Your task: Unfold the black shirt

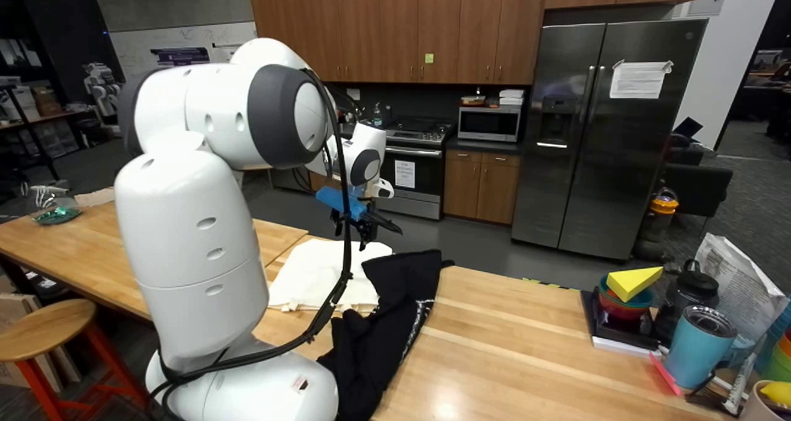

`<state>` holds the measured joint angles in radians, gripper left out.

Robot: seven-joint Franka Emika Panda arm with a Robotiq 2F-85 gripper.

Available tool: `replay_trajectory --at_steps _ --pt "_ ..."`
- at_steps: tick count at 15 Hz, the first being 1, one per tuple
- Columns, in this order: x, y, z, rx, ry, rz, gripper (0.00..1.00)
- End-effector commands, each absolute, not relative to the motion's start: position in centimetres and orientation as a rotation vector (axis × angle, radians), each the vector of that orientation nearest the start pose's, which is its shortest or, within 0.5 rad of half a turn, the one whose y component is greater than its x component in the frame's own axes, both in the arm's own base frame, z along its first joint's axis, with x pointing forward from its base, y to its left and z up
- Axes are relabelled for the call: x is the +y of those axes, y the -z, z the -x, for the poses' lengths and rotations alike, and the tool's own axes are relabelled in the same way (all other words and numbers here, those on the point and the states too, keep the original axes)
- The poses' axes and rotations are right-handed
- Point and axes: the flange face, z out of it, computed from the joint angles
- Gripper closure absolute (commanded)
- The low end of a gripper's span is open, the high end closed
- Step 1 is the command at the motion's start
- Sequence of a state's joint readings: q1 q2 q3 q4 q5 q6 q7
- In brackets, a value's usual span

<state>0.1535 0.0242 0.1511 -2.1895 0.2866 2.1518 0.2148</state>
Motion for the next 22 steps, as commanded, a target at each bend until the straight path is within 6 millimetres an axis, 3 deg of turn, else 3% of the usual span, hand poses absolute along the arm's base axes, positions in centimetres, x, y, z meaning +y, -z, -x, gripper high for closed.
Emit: replay_trajectory --at_steps 1,7,9,10,17,22 --pt "18.3 -35.6 -52.7 0.275 -0.189 2.965 0.00" --pt "20.0 -33.2 -55.2 0.359 -0.283 3.025 0.00" --pt "20.1 -32.9 -54.9 0.284 -0.387 3.050 0.00" --pt "19.9 -32.6 -54.4 0.308 -0.328 3.028 0.00" --pt "20.1 -32.5 -54.7 0.297 -0.384 3.035 0.00" --pt "23.0 -32.1 -57.1 0.357 -0.401 2.905 0.00"
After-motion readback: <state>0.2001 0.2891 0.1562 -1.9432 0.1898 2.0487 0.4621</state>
